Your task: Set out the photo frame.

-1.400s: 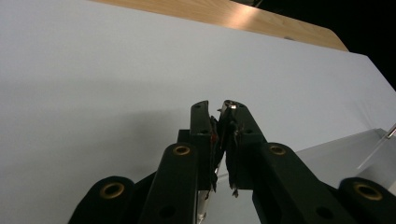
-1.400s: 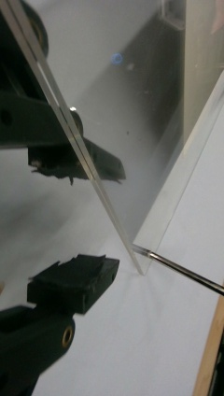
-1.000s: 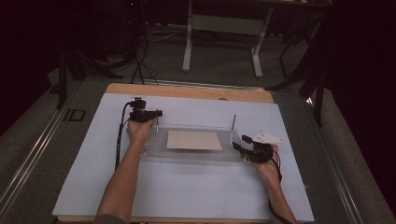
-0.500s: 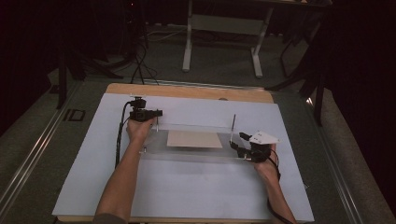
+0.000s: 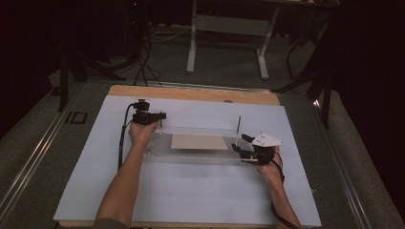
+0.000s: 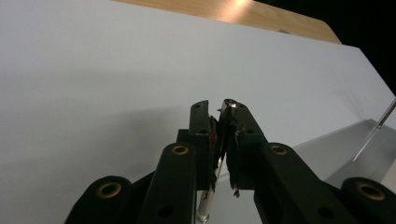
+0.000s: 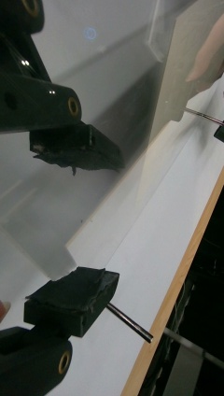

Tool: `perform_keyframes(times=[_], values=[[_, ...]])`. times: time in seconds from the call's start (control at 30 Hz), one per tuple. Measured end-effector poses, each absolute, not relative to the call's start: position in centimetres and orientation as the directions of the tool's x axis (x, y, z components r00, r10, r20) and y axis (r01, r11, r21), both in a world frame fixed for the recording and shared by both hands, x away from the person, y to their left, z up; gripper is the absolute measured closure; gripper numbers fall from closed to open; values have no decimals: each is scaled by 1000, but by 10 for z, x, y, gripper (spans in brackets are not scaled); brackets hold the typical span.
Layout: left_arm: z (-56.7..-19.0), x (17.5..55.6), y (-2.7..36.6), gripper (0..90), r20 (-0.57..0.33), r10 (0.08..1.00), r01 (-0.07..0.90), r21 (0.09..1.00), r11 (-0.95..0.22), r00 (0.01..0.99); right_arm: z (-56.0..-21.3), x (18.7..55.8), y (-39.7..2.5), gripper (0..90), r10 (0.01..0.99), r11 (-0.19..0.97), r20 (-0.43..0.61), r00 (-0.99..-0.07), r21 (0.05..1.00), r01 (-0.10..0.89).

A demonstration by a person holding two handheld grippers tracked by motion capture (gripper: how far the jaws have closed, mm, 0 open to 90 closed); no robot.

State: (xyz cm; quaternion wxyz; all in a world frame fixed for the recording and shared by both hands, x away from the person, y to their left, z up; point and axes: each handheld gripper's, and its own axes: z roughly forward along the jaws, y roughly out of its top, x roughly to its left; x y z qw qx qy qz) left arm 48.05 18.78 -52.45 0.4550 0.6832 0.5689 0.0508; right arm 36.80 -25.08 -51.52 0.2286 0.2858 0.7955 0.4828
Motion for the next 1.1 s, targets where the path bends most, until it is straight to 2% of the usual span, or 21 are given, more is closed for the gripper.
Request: perform_keyframes(times=[0.03,0.1,0.17,0.23,0.37,0.5,0.67,1.1], values=[[-524,480,187,802,-430,831,725,687,47,353,-515,368,-251,377,676,370,-85,-732,898,237],[-522,476,187,726,-393,840,690,723,30,374,-513,370,-251,378,675,370,-78,-734,896,245],[-520,471,189,699,-382,834,656,754,31,399,-513,370,-251,378,674,371,-78,-734,896,245],[-513,465,193,682,-328,843,624,782,-12,427,-513,370,-251,379,674,370,-78,-734,896,245],[-508,454,200,668,-294,839,583,812,-34,458,-512,370,-251,378,676,368,-74,-734,896,248],[-507,445,204,656,-274,838,561,826,-47,472,-512,371,-251,378,674,368,-71,-735,895,252],[-508,429,208,626,-188,853,533,838,-120,486,-510,372,-251,378,675,366,-64,-735,894,259],[-521,396,227,584,-131,861,503,850,-158,491,-506,376,-251,378,674,365,-44,-737,888,280]])
